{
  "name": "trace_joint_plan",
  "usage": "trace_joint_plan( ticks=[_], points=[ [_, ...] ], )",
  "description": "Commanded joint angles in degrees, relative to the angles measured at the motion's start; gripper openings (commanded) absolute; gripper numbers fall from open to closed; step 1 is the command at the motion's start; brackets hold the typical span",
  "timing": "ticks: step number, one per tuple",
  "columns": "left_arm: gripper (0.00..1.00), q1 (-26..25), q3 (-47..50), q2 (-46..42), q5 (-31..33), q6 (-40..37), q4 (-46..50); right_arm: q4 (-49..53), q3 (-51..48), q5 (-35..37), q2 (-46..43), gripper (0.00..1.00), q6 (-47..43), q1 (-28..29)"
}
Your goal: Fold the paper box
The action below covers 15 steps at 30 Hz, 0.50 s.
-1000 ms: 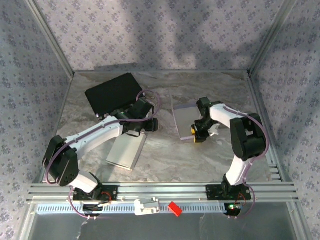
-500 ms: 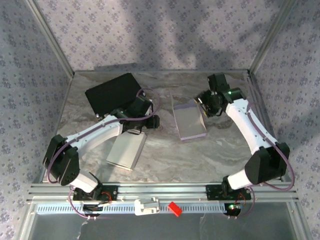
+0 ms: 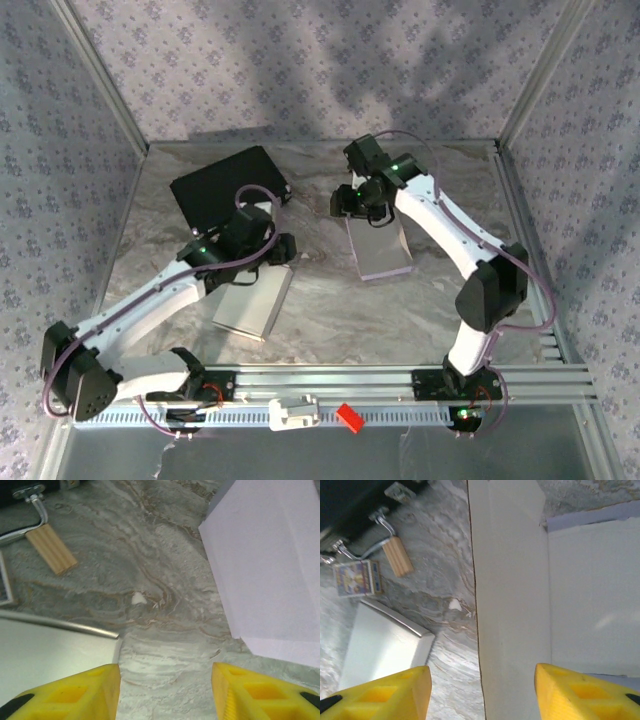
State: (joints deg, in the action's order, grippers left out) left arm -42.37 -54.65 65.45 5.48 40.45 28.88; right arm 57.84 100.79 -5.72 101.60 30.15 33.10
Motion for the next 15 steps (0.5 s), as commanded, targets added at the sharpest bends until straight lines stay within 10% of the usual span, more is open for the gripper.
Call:
trace_joint_plan(
  ticks=[1, 15],
  points=[
    [0.52, 0.18, 2.49, -4.71, 1.8, 3.18, 2.46, 3.06, 3.88, 0.86, 1.93, 0.54, -2.92, 0.54],
    [0.52, 0.1, 2.65, -9.46, -0.47, 1.32, 7.81, 0.66, 3.19, 10.71, 0.73, 0.0, 16.4, -0.3]
  ],
)
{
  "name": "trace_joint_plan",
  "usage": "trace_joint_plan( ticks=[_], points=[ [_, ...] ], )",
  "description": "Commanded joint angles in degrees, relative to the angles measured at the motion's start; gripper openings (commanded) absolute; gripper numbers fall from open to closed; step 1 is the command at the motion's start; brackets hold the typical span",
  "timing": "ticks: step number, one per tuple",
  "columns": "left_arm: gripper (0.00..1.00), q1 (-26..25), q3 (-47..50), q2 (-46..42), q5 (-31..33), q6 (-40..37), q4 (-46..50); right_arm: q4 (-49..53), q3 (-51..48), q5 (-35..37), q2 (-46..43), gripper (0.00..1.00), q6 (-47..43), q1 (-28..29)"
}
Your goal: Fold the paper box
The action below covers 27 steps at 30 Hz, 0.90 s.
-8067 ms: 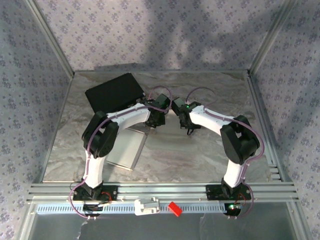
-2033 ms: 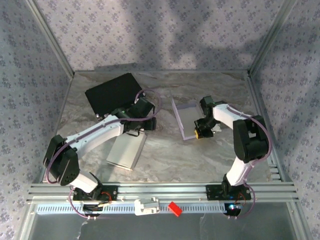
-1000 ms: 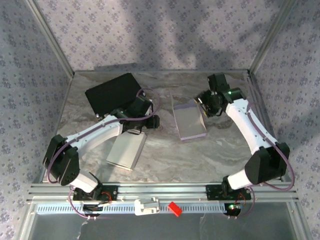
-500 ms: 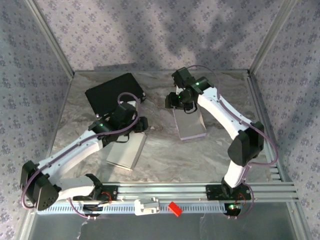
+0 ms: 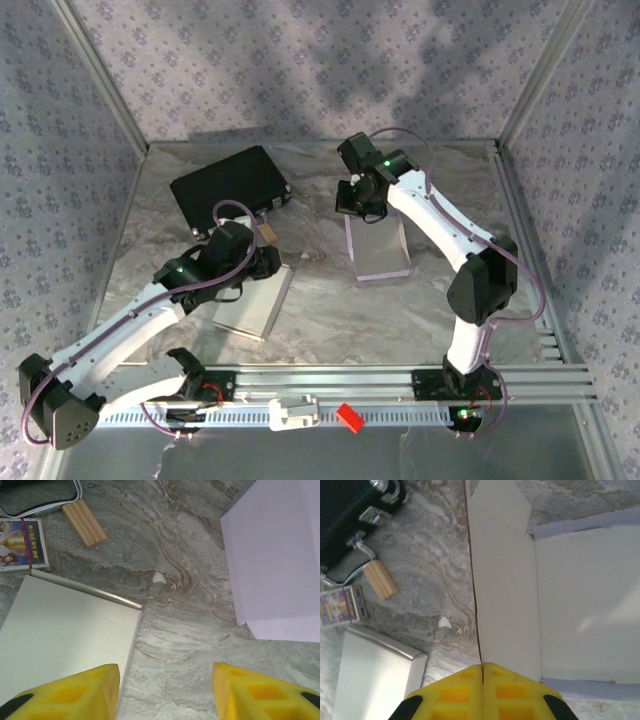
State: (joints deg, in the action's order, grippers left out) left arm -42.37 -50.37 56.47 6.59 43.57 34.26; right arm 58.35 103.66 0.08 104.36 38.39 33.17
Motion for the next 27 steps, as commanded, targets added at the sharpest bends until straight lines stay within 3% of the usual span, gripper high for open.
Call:
trace_joint_plan(
  ticks=[1, 8, 14, 18, 24, 27],
  points=[
    [0.52, 0.1, -2.01, -0.43, -2.11, -2.38, 2.92, -0.29, -0.37, 6.45, -2.89, 0.0, 11.31, -0.38],
    [0.52, 0.09, -2.99, -0.72, -5.95, -5.23, 6.75, 2.73, -2.63, 16.47, -6.4, 0.0, 41.8, -0.47],
    [0.52, -0.01, -2.46, -2.25, -10.37, -5.69, 8.25, 13.25, -0.47, 16.63, -4.11, 0.0, 68.65, -0.5],
    [0.53, -0.08, -2.12, -3.83, -12.4, -6.3, 10.02, 11.65, 0.03, 19.29, -3.83, 0.0, 74.85, -0.23],
    [0.53, -0.15, -1.13, -5.74, -14.24, -7.43, 12.12, 26.18, 11.39, 18.74, 3.63, 0.0, 83.54, -0.1],
    [0.53, -0.17, -1.27, -5.84, -14.41, -8.24, 12.82, 28.27, 14.5, 19.23, 6.32, 0.0, 86.4, 0.02]
  ],
)
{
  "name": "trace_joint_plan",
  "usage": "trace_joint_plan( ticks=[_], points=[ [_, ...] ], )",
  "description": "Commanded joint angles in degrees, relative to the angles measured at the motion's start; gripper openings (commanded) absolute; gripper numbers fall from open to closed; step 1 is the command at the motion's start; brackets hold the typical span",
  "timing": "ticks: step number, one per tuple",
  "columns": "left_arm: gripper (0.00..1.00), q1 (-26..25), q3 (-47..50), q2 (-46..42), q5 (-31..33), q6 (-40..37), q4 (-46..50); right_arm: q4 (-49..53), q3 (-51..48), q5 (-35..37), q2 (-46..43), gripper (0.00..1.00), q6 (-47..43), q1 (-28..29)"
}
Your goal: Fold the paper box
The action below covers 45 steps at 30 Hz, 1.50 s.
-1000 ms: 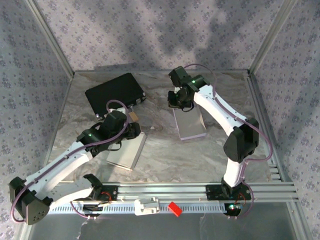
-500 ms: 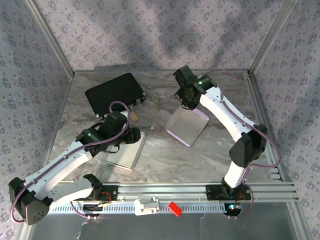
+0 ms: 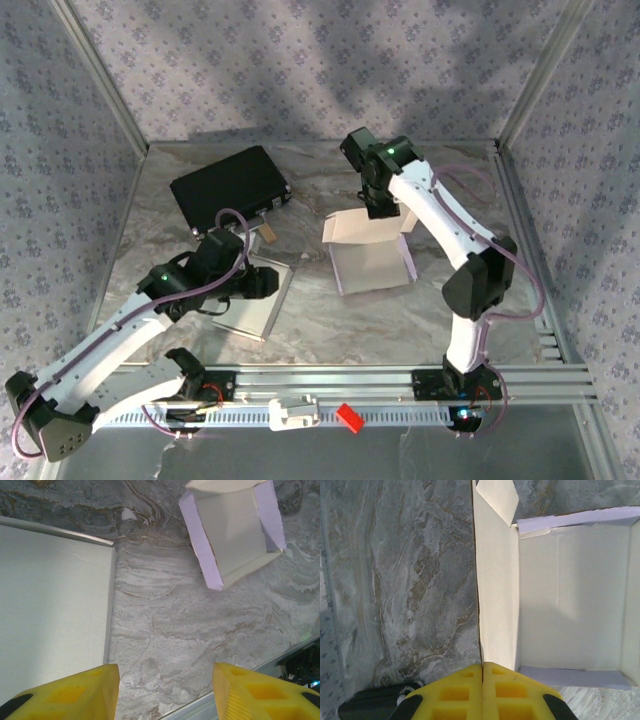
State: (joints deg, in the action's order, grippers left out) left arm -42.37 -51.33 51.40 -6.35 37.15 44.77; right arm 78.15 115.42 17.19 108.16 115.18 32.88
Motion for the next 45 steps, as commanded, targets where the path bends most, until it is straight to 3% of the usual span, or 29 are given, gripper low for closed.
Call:
trace_joint_plan(
  ticks=[1, 9, 13, 17, 22, 25, 29, 32, 34, 39, 45],
  points=[
    [0.52, -0.13, -0.28, -0.77, -1.31, -2.07, 2.42, 8.36, 2.85, 2.41, 2.87, 0.0, 9.77, 0.43],
    [0.52, -0.17, -1.02, 1.78, -0.23, -2.89, 0.54, 6.0, 0.63, 3.5, 1.54, 0.16, 4.8, 0.37],
    [0.54, -0.17, -1.76, 4.19, 0.75, -3.37, -0.95, 1.89, -2.2, 5.78, -2.23, 0.36, -1.93, -0.04],
    [0.57, -0.17, -3.63, 8.01, 0.81, -5.02, -2.84, -2.43, -3.4, 9.7, -6.63, 0.46, -13.73, -1.08],
    [0.64, -0.17, -8.15, 14.76, 0.68, -8.38, -3.79, -16.31, -8.89, 10.37, -14.59, 0.51, -42.31, -3.71],
    [0.65, -0.17, -12.28, 19.97, -0.57, -11.24, -4.6, -27.2, -15.78, 7.26, -21.27, 0.54, -64.96, -5.41],
    [0.65, -0.08, -17.42, 26.68, -0.9, -16.31, -4.82, -34.44, -25.97, -9.79, -30.03, 0.56, -90.32, -11.7],
    [0.65, 0.37, -19.97, 31.0, -1.02, -19.7, -5.53, -37.01, -34.33, -25.31, -35.67, 0.54, -99.12, -21.12],
    [0.65, 0.53, -22.03, 34.05, -1.49, -22.15, -5.55, -38.81, -39.6, -31.6, -38.59, 0.53, -104.61, -26.08],
    [0.66, 0.95, -28.91, 43.07, -0.98, -27.98, -7.28, -40.43, -47.61, -36.75, -39.18, 0.57, -120.65, -30.35],
    [0.67, 4.05, -32.77, 47.93, -2.76, -30.43, -7.37, -38.09, -48.37, -38.07, -29.68, 0.59, -136.9, -33.4]
  ],
)
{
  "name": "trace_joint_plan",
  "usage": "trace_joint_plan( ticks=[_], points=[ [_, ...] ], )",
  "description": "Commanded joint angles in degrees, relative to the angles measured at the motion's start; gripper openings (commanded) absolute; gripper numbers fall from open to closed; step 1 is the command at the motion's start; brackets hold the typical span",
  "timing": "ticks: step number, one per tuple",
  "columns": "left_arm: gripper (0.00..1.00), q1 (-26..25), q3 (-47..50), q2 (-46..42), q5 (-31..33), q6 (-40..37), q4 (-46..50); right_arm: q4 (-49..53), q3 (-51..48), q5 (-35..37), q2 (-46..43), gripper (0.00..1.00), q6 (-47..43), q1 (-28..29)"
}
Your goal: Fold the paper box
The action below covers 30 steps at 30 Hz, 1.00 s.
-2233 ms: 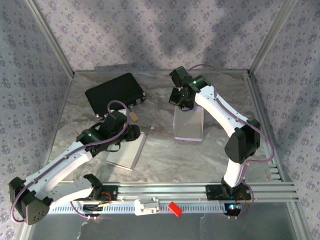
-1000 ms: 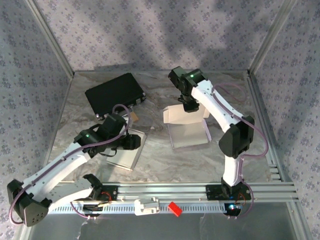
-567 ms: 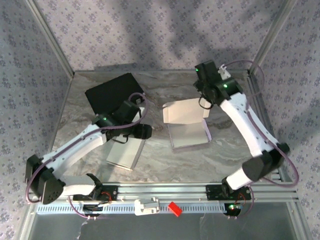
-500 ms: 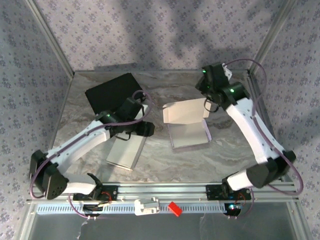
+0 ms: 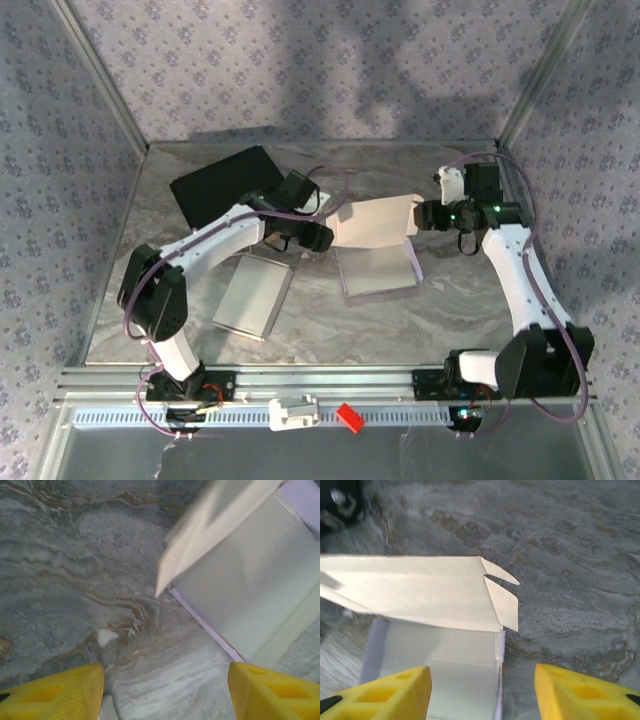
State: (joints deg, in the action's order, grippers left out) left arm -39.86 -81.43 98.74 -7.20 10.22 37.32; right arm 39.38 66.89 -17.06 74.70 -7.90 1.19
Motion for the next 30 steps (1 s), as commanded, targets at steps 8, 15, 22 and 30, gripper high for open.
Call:
trace_joint_plan(
  ticks=[8, 15, 22, 30],
  points=[
    [0.65, 2.15, -7.64, 5.89, -6.8, -8.35, 1.18, 5.35, 7.15, -5.3, 14.55, 0.61, -22.11, -4.31],
    [0.59, 2.33, -10.1, 8.87, -7.48, -8.48, 3.1, 5.31, 11.73, -9.2, 19.86, 0.56, -22.55, -4.57],
    [0.44, 2.37, -13.34, 11.25, -7.52, -6.83, 3.67, 6.55, 14.57, -10.91, 21.38, 0.46, -22.52, -3.65],
    [0.32, 2.15, -13.49, 11.89, -7.58, -5.39, 3.34, 7.49, 13.69, -8.29, 21.73, 0.39, -22.6, -2.32]
  ],
)
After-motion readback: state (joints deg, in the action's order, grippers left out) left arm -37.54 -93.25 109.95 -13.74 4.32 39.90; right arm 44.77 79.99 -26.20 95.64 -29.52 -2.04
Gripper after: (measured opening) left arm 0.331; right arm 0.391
